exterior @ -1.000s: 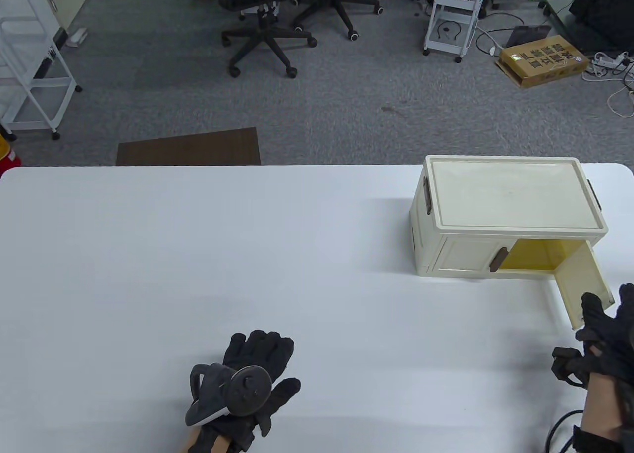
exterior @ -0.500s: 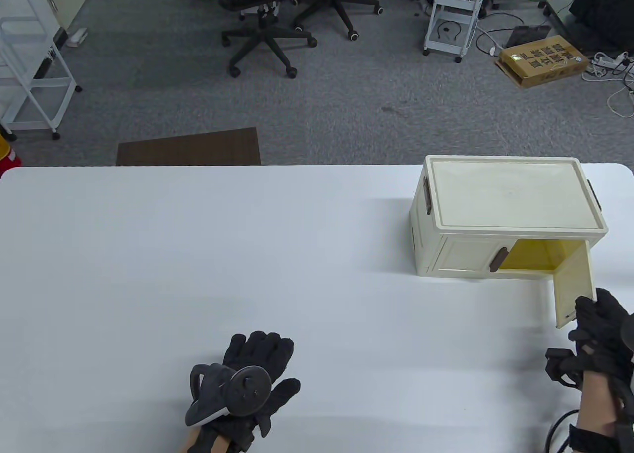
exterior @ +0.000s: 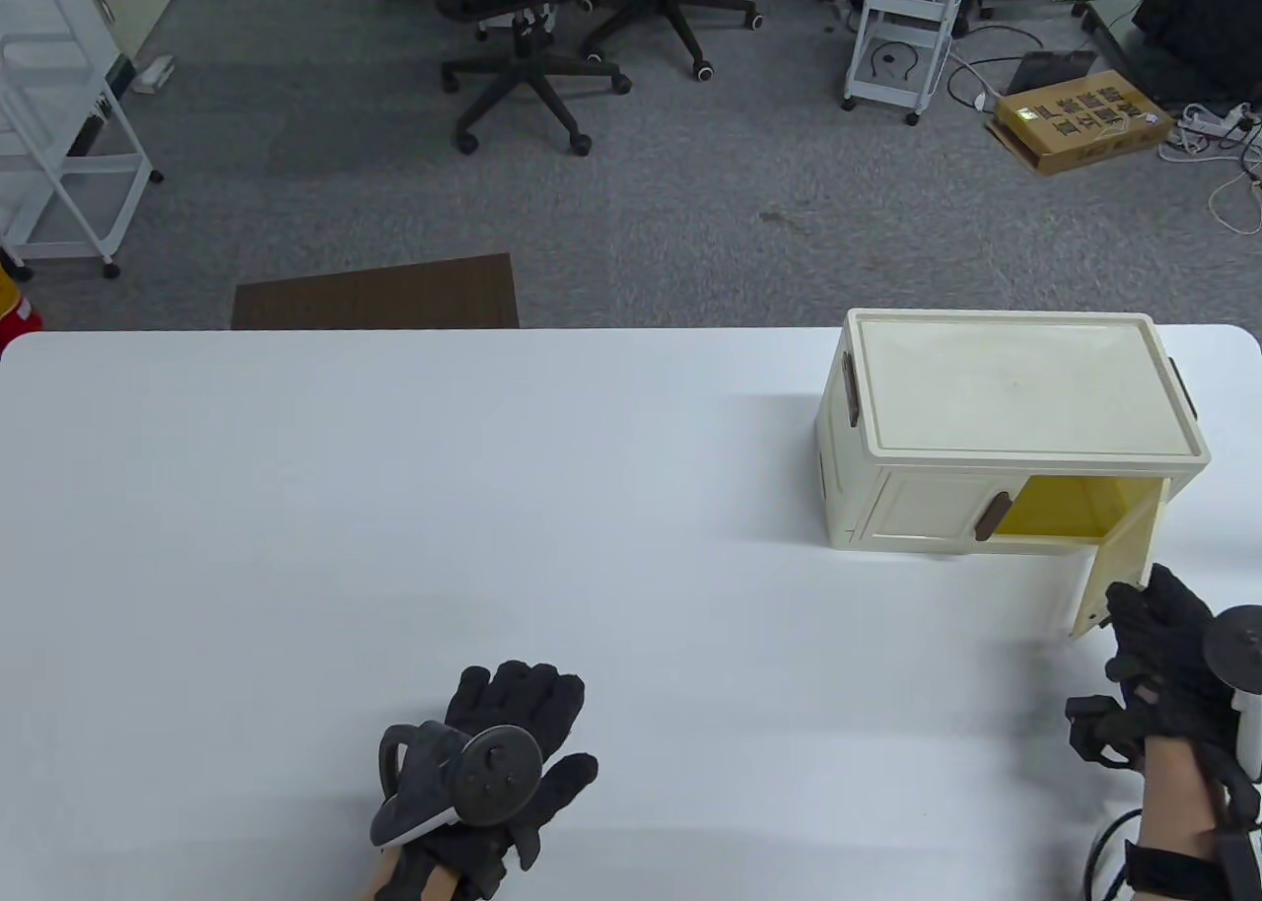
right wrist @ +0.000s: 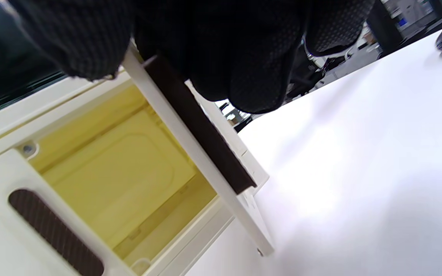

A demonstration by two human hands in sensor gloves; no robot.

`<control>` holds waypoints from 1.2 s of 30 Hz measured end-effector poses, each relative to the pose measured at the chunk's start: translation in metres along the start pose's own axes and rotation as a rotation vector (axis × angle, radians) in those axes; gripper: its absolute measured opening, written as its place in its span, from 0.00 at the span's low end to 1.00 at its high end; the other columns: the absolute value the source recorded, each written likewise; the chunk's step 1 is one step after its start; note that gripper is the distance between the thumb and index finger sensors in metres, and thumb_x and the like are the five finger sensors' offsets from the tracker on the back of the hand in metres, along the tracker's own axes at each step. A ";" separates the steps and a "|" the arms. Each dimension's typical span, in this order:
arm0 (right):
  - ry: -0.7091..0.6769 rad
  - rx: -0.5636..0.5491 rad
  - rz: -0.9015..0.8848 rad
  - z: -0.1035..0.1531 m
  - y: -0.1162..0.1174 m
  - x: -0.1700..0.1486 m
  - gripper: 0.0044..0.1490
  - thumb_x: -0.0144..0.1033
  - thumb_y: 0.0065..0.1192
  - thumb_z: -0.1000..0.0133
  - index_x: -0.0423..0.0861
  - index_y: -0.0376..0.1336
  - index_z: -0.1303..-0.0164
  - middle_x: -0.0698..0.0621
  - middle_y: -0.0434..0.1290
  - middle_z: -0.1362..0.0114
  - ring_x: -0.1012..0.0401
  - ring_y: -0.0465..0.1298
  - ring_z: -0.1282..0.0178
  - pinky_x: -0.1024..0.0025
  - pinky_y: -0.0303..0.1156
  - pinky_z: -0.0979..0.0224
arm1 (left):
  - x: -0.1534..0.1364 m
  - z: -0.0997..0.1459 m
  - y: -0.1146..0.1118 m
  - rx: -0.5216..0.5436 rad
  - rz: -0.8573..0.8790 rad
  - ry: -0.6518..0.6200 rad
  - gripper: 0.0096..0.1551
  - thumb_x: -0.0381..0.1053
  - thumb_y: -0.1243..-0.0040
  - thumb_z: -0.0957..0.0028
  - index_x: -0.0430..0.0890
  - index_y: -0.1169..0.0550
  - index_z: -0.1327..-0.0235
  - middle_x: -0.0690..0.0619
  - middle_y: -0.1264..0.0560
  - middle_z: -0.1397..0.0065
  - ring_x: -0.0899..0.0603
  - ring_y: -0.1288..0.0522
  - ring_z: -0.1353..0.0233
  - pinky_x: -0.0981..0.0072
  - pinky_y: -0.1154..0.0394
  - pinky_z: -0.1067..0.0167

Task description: Close cabinet door

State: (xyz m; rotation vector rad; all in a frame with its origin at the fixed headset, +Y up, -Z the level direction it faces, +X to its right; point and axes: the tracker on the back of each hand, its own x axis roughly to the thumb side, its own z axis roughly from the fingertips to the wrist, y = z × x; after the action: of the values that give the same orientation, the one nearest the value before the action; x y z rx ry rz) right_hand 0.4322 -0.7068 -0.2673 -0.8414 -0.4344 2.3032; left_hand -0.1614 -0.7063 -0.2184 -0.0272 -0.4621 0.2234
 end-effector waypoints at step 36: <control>-0.191 -0.028 0.347 -0.017 0.031 0.056 0.34 0.52 0.71 0.65 0.48 0.72 0.51 0.58 0.84 0.51 0.61 0.86 0.57 0.54 0.72 0.31 | 0.004 0.000 0.002 -0.007 0.003 -0.047 0.48 0.72 0.49 0.57 0.47 0.30 0.26 0.46 0.31 0.21 0.33 0.33 0.20 0.34 0.43 0.26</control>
State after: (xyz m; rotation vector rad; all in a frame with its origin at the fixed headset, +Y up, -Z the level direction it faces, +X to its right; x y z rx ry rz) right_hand 0.3960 -0.6912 -0.3210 -0.7599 -0.4310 2.7187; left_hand -0.1587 -0.7031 -0.2165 -0.0297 -0.5100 0.2258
